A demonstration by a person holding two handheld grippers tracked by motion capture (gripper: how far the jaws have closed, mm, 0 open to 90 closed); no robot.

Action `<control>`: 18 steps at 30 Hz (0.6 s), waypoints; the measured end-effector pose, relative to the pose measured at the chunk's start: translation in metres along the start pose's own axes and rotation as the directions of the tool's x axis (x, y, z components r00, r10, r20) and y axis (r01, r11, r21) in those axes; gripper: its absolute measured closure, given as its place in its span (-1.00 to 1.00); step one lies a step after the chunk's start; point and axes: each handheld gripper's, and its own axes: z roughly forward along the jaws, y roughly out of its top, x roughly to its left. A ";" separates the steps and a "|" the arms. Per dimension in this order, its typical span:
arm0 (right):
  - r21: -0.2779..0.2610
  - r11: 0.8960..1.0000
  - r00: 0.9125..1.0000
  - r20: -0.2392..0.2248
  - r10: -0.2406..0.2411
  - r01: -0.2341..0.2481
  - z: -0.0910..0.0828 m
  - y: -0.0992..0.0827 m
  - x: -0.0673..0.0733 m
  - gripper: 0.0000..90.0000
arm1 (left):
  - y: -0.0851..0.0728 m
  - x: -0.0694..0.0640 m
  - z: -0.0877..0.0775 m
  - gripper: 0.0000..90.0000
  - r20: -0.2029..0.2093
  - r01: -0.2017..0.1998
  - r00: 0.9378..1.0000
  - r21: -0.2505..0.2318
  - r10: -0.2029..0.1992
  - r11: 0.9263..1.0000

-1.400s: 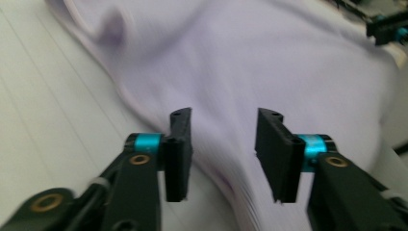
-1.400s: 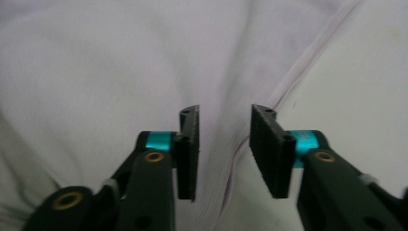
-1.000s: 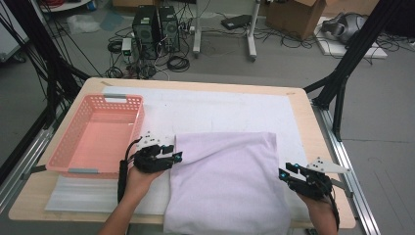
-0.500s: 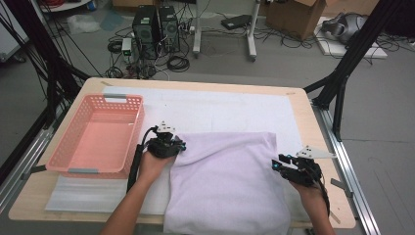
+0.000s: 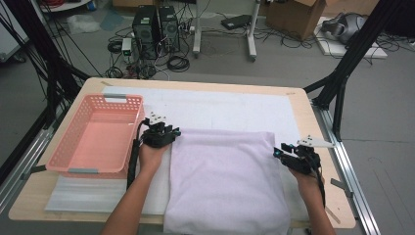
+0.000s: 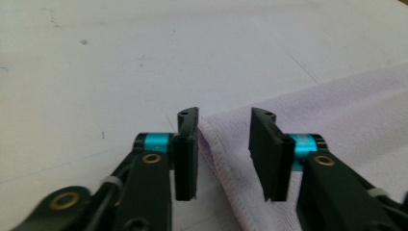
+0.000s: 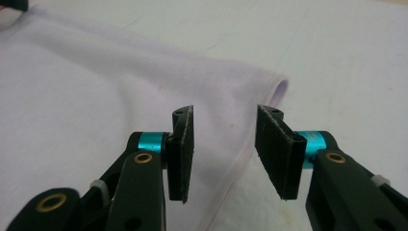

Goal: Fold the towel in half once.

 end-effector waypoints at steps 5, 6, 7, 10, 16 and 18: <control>0.009 1.000 0.999 0.041 -0.014 0.014 0.018 0.025 -0.013 0.33 | -0.002 0.002 0.004 0.26 0.027 0.001 1.000 0.005 -0.001 1.000; 0.022 1.000 0.999 0.044 -0.019 0.018 0.023 0.031 -0.015 0.34 | -0.003 0.002 0.005 0.29 0.030 -0.005 1.000 0.008 0.005 1.000; 0.035 0.999 0.999 0.040 -0.027 0.026 0.028 0.036 -0.017 0.39 | -0.003 0.003 0.006 0.29 0.042 -0.005 0.999 0.010 0.004 1.000; 0.103 0.995 0.999 0.035 -0.013 0.009 0.047 0.043 -0.020 0.42 | -0.004 0.003 0.008 0.27 0.032 0.005 0.999 0.025 -0.006 1.000; 0.221 0.975 0.996 0.086 -0.006 -0.013 0.066 0.025 -0.018 0.40 | -0.001 -0.003 0.017 0.47 -0.010 -0.038 0.999 0.106 0.040 0.994; 0.192 0.980 0.997 0.075 0.032 -0.046 0.064 0.018 -0.021 0.51 | -0.001 -0.002 0.017 0.88 0.004 -0.007 1.000 0.109 0.006 0.994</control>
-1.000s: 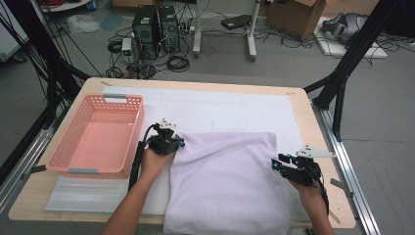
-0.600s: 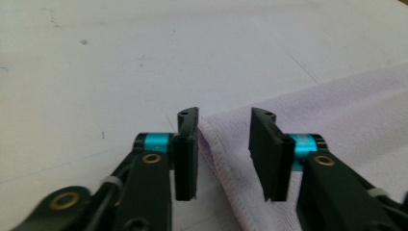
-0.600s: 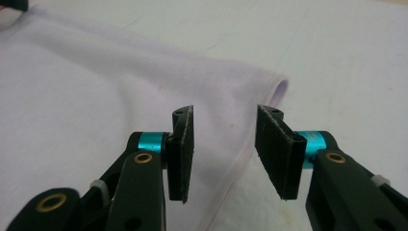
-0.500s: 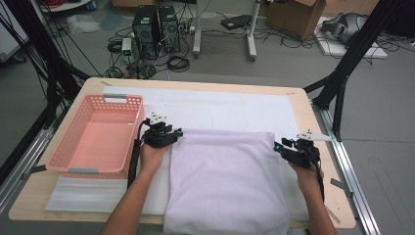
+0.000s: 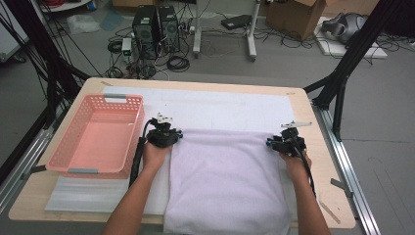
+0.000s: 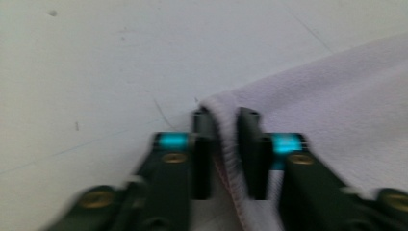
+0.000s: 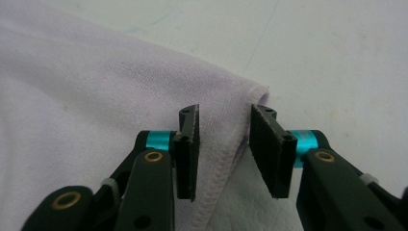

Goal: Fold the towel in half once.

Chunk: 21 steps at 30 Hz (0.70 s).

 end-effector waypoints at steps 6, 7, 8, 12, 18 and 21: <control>0.014 1.000 1.000 0.007 -0.024 0.024 -0.016 -0.010 -0.001 0.94 | 0.000 0.000 -0.006 0.91 -0.040 0.049 0.998 -0.027 -0.050 0.998; 0.011 1.000 1.000 0.000 -0.019 0.019 -0.017 -0.012 -0.002 0.91 | 0.000 0.000 -0.006 0.90 -0.030 0.042 0.999 -0.029 -0.042 0.999; 0.010 1.000 1.000 -0.006 -0.023 0.023 -0.018 -0.013 -0.004 0.72 | 0.001 0.000 -0.007 0.84 -0.032 0.014 0.999 -0.042 -0.016 0.999; -0.068 0.997 1.000 -0.007 -0.026 0.025 -0.025 -0.006 -0.007 0.28 | 0.008 0.001 -0.010 0.39 -0.009 0.019 1.000 -0.091 -0.020 0.996; -0.107 0.987 0.991 -0.034 -0.127 0.123 -0.013 0.020 0.004 0.24 | 0.018 -0.002 0.005 0.16 0.027 0.019 0.999 -0.048 -0.018 0.999; -0.073 0.980 0.981 -0.042 -0.188 0.185 0.004 0.027 0.013 0.22 | 0.017 -0.002 0.015 0.15 0.022 -0.015 1.000 -0.014 0.016 1.000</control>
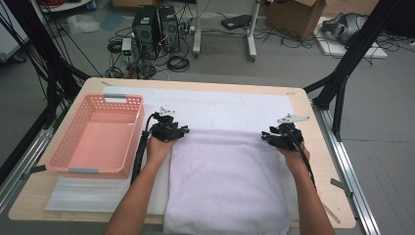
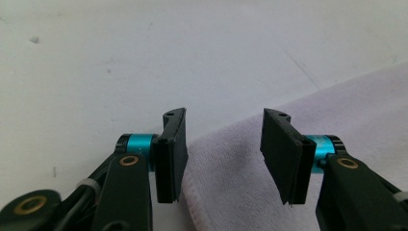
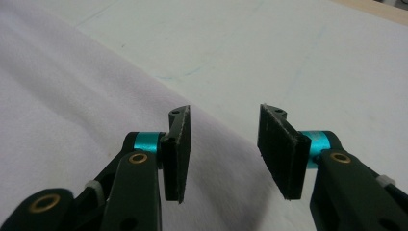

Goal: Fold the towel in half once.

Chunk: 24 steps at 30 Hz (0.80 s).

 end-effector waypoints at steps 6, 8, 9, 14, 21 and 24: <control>0.048 0.997 0.997 -0.055 -0.059 0.061 0.028 0.000 0.003 0.74 | -0.002 -0.008 0.007 0.88 -0.004 -0.110 0.994 0.010 0.110 0.994; 0.049 0.996 0.997 -0.018 -0.073 0.074 0.031 0.003 0.004 0.94 | -0.001 -0.005 0.005 0.89 -0.024 -0.070 0.997 -0.021 0.069 0.997; 0.047 0.997 0.998 0.007 -0.067 0.067 0.033 0.006 0.004 0.95 | 0.000 -0.003 0.003 0.89 -0.037 -0.044 0.998 -0.051 0.042 0.998; -0.050 0.998 0.991 0.130 -0.041 0.048 0.037 0.012 0.008 0.87 | 0.005 -0.002 -0.002 0.66 -0.141 -0.077 0.988 -0.153 0.055 0.985; -0.093 0.993 0.987 0.134 0.086 -0.074 0.016 0.010 -0.012 0.32 | 0.000 0.014 -0.007 0.06 -0.057 0.049 0.997 -0.065 -0.053 0.997; -0.048 0.994 0.987 0.130 0.100 -0.095 0.009 0.007 -0.020 0.27 | -0.003 0.015 -0.004 0.06 -0.013 0.060 0.998 -0.027 -0.061 0.998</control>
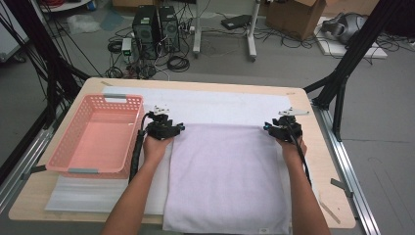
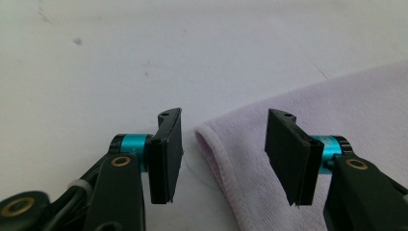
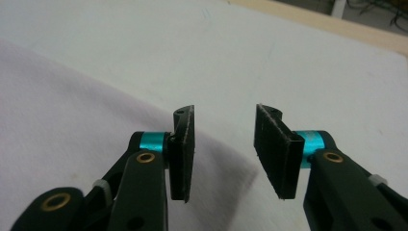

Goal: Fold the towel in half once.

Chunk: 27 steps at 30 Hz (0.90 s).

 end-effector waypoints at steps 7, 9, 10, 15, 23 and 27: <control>0.086 0.996 0.997 -0.061 0.045 -0.039 -0.003 -0.007 -0.009 0.15 | -0.003 -0.004 0.004 0.31 0.012 -0.026 1.000 0.034 0.025 0.999; 0.115 0.992 0.997 -0.056 0.052 -0.046 0.001 -0.010 -0.009 0.14 | -0.003 -0.007 0.005 0.63 0.007 -0.052 0.999 0.039 0.052 0.998; 0.135 0.989 0.996 -0.058 0.066 -0.058 0.004 -0.012 -0.010 0.15 | -0.003 -0.008 0.005 0.81 0.012 -0.051 0.999 0.045 0.051 0.998; 0.130 0.984 0.986 -0.093 0.137 -0.124 0.009 -0.015 -0.015 0.94 | 0.000 -0.001 0.003 0.91 -0.031 -0.002 1.000 0.006 0.003 1.000; 0.005 0.999 0.998 -0.037 0.047 -0.047 0.017 -0.009 -0.009 0.96 | 0.003 0.010 0.003 0.91 -0.051 0.013 0.999 -0.103 -0.018 0.995; -0.010 0.999 0.999 -0.022 0.050 -0.050 0.022 -0.011 -0.011 0.96 | 0.003 0.012 0.004 0.90 -0.035 0.031 0.999 -0.108 -0.035 0.994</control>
